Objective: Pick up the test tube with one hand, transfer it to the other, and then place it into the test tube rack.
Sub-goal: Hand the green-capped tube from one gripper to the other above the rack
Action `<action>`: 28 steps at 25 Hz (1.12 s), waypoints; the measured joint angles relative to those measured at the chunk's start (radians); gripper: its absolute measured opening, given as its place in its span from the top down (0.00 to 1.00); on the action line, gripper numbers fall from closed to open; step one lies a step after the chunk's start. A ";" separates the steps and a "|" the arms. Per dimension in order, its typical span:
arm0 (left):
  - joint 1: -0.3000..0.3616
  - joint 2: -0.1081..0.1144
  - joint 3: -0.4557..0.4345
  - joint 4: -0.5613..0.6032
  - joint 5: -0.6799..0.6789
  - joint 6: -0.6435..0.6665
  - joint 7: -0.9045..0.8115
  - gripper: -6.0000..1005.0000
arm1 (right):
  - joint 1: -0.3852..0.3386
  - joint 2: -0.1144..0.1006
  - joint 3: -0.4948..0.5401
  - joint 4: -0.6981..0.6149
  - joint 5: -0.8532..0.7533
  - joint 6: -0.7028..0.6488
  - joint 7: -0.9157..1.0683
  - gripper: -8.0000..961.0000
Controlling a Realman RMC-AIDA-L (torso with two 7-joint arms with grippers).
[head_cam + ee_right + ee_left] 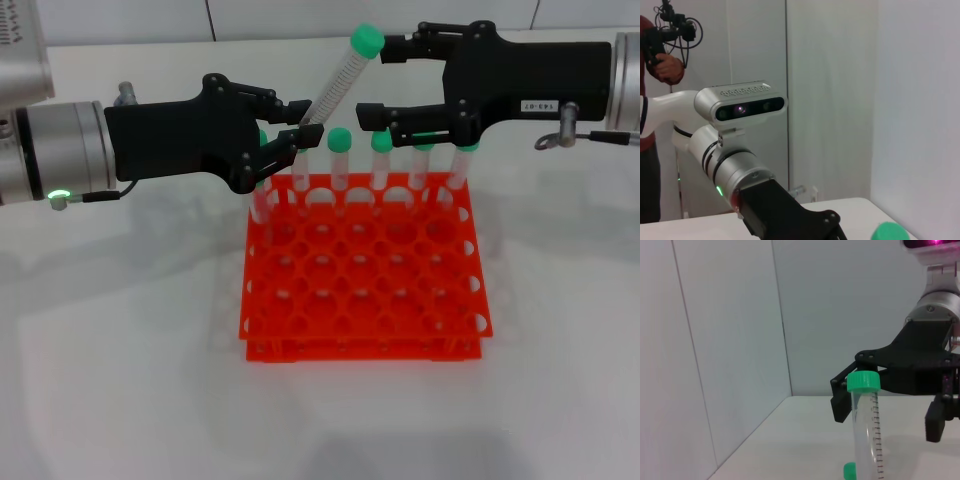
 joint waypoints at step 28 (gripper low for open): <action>0.007 0.000 -0.001 0.000 0.001 0.002 0.012 0.73 | 0.049 0.001 -0.042 0.006 0.025 0.027 0.003 0.26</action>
